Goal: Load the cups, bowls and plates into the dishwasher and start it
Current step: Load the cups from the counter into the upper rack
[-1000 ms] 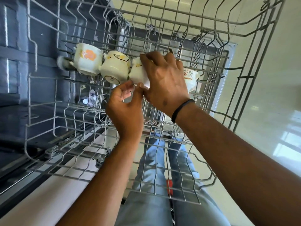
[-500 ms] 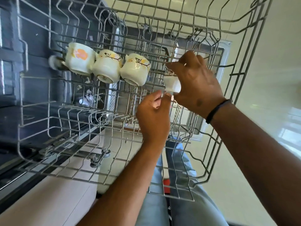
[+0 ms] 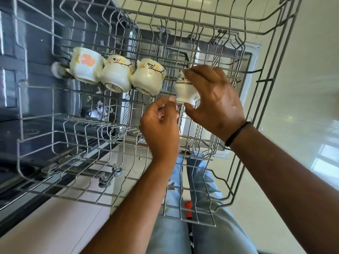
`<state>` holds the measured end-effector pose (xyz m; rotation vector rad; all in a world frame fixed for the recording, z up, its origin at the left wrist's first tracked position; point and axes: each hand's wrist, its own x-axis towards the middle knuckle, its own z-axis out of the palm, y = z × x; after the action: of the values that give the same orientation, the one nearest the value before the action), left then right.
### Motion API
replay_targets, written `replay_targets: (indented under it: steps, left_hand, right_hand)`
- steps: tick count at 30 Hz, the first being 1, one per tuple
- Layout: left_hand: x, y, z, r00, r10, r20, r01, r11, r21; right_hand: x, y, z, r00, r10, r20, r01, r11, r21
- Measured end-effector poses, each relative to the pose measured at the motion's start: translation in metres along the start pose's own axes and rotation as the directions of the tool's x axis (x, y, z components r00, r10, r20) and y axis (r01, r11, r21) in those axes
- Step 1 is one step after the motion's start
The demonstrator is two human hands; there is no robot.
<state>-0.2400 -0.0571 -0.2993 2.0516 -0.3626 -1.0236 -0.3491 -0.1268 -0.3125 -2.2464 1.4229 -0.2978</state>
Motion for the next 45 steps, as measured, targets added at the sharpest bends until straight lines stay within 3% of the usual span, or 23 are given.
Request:
replay_targets:
  steps: [4, 10, 17, 27, 30, 34, 39, 42, 45]
  left_hand:
    - [0.0, -0.003, 0.001, 1.0, 0.016, -0.019, -0.016, 0.999, -0.028]
    - [0.008, -0.004, 0.006, 0.999, 0.027, -0.047, -0.027, 1.0, -0.011]
    - [0.009, -0.007, 0.005, 0.995, 0.074, -0.069, -0.078, 0.996, -0.048]
    - [-0.022, 0.061, -0.043, 0.974, 0.202, -0.102, -0.203, 0.979, 0.0]
    - [-0.047, 0.09, -0.076, 0.971, 0.222, -0.083, -0.222, 0.975, 0.011]
    - [-0.084, 0.122, -0.129, 0.963, 0.256, -0.082, -0.254, 0.967, 0.031]
    - [-0.136, 0.158, -0.211, 0.931, 0.332, -0.149, -0.318, 0.941, 0.114]
    - [-0.162, 0.164, -0.267, 0.898, 0.362, -0.252, -0.347, 0.932, 0.102]
    - [-0.18, 0.146, -0.34, 0.844, 0.303, -0.442, -0.303, 0.95, 0.073]
  right_hand:
    - [0.002, -0.015, 0.008, 0.998, -0.069, -0.01, 0.069, 0.996, 0.051]
    - [0.016, -0.016, 0.017, 1.0, 0.012, -0.022, -0.011, 0.999, 0.049]
    - [0.02, -0.005, 0.002, 0.993, -0.018, 0.114, 0.014, 0.999, 0.04]
    - [0.024, -0.028, -0.112, 0.97, 0.064, 0.233, -0.095, 0.987, 0.126]
    - [0.022, -0.045, -0.161, 0.972, 0.065, 0.226, -0.113, 0.972, 0.204]
    - [0.014, -0.074, -0.204, 0.956, 0.167, 0.243, -0.247, 0.903, 0.351]
    - [-0.002, -0.133, -0.232, 0.963, 0.119, 0.241, -0.226, 0.846, 0.484]
    - [0.002, -0.174, -0.236, 0.968, 0.099, 0.23, -0.213, 0.812, 0.543]
    - [0.011, -0.235, -0.237, 0.982, 0.024, 0.188, -0.132, 0.799, 0.587]
